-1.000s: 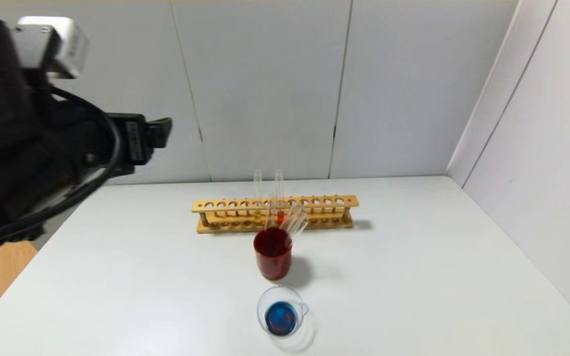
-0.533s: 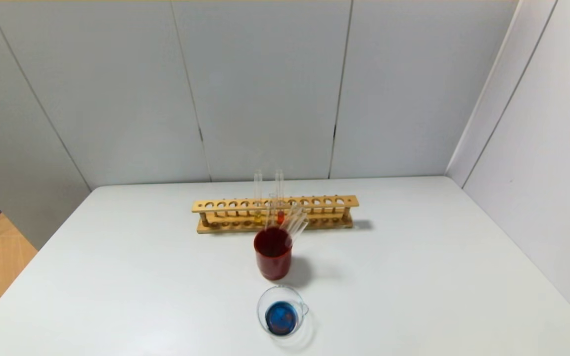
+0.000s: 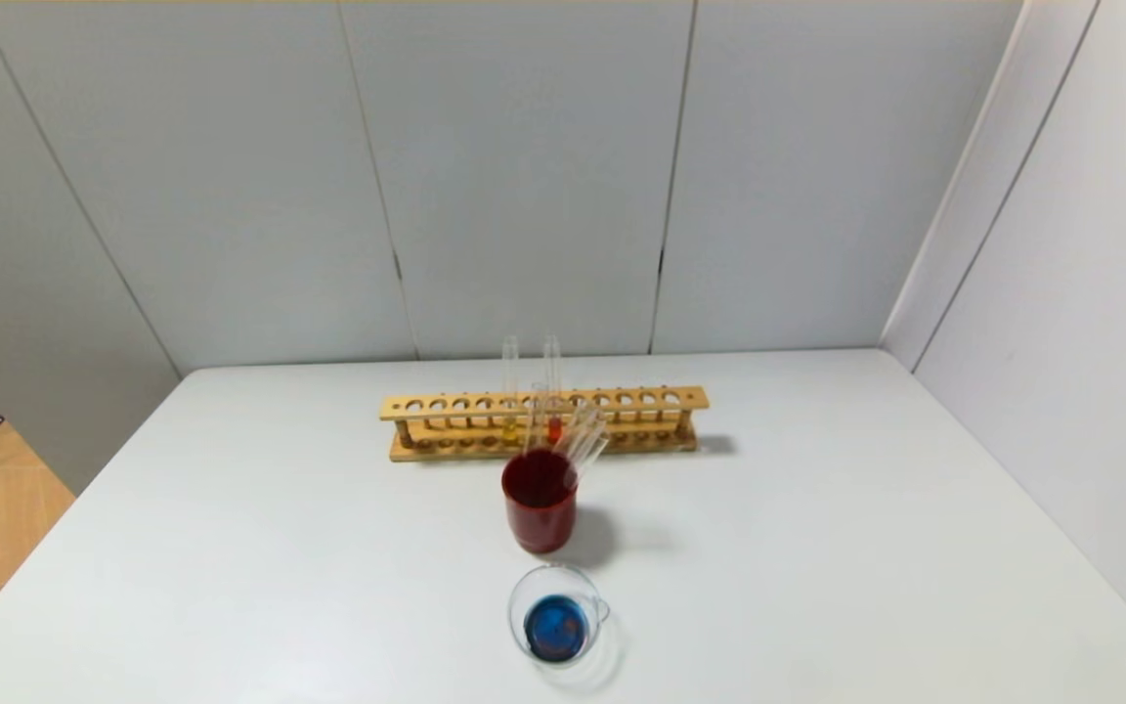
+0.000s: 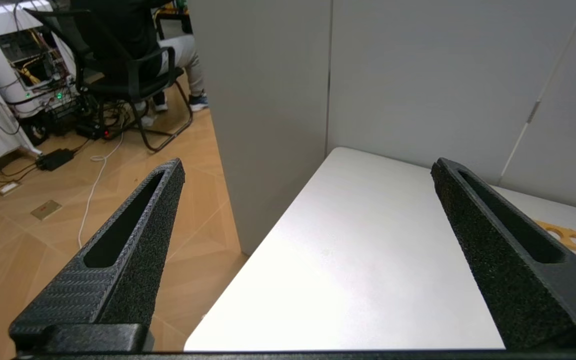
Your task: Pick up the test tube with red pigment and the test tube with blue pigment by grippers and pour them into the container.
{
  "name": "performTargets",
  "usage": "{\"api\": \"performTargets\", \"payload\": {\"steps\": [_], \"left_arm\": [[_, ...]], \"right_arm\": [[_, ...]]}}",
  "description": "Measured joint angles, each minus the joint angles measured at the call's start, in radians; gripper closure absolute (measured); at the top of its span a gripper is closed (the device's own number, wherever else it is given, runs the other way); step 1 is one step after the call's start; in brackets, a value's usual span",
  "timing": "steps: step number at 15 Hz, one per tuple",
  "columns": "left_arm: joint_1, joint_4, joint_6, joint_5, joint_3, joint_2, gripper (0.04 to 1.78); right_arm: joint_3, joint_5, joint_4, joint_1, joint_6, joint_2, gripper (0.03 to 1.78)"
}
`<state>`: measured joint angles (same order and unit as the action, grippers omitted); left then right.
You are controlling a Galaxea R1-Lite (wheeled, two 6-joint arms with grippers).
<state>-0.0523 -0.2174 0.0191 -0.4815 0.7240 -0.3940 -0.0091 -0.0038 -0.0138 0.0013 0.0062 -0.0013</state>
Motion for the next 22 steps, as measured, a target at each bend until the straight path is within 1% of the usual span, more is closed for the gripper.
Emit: {"api": "performTargets", "payload": {"steps": [1,2,3,4,5,6,8,11,13,15,17,22], "left_arm": [[-0.013,-0.044,-0.014,0.017,-0.014,0.043,0.08],[-0.019,-0.053,-0.031,0.022,-0.031,0.071,0.08],[-0.023,-0.048,-0.041,0.025,-0.054,0.091,0.08],[-0.019,-0.023,-0.047,0.047,-0.088,0.109,0.08],[-0.003,0.004,-0.047,0.087,-0.12,0.134,0.08],[0.018,0.027,-0.047,0.146,-0.155,0.169,0.08],[0.043,0.045,-0.047,0.248,-0.238,0.242,0.08],[0.054,0.071,-0.047,0.334,-0.372,0.337,0.08],[0.055,0.133,-0.047,0.385,-0.466,0.371,0.08],[0.056,0.234,-0.041,0.443,-0.567,0.387,0.08],[0.056,0.299,-0.038,0.506,-0.633,0.393,0.08],[0.056,0.291,-0.021,0.513,-0.704,0.396,0.08]], "right_arm": [[0.0,0.0,0.0,0.0,0.0,0.0,0.07],[0.0,0.0,0.0,0.0,0.0,0.0,0.07],[0.0,0.0,0.0,0.0,0.0,0.0,0.07],[0.0,0.0,0.0,0.0,0.0,0.0,0.07],[0.0,0.0,0.0,0.0,0.0,0.0,0.07],[0.0,0.0,0.0,0.0,0.0,0.0,0.07],[0.0,0.0,0.0,0.0,0.0,0.0,0.07],[0.0,0.0,0.0,0.0,0.0,0.0,0.07],[0.0,0.0,0.0,0.0,0.0,0.0,0.07],[0.0,0.0,0.0,0.0,0.0,0.0,0.07],[0.0,0.0,0.0,0.0,0.0,0.0,0.07],[0.0,0.0,0.0,0.0,0.0,0.0,0.07]]}}
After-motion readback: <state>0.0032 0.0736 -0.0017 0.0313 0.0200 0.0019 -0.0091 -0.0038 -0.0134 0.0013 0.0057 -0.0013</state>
